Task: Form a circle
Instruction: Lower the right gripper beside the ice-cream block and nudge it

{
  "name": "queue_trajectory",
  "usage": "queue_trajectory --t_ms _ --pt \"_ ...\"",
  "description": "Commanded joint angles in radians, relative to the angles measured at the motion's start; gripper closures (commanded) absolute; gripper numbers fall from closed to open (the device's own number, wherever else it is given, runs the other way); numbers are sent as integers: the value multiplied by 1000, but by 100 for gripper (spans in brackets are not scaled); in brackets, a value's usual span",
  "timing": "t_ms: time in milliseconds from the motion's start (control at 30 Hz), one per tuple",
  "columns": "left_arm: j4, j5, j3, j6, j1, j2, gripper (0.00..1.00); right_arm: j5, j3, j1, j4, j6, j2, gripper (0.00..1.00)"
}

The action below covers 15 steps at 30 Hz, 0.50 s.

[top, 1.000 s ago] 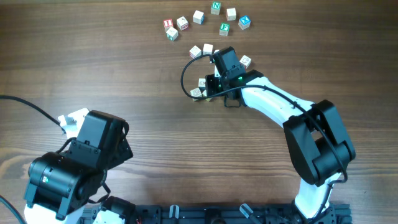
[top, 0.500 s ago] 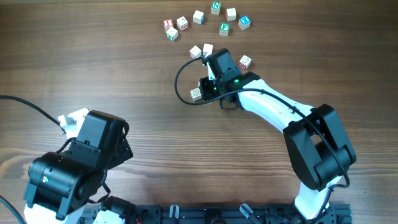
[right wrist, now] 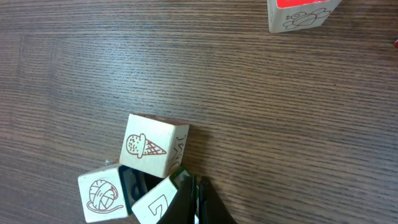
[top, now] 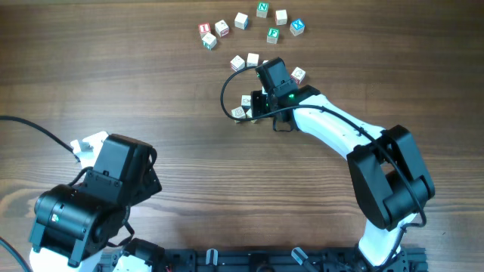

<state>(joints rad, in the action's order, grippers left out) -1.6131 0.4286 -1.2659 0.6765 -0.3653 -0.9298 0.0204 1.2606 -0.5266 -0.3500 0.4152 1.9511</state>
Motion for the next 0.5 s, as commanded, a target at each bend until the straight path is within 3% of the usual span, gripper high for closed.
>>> queue_trajectory --t_ms 0,467 --pt "0 -1 4 16 6 2 0 -19 -8 2 10 5 -4 95" --pt "0 -1 4 16 6 2 0 -12 -8 2 40 3 37 95"
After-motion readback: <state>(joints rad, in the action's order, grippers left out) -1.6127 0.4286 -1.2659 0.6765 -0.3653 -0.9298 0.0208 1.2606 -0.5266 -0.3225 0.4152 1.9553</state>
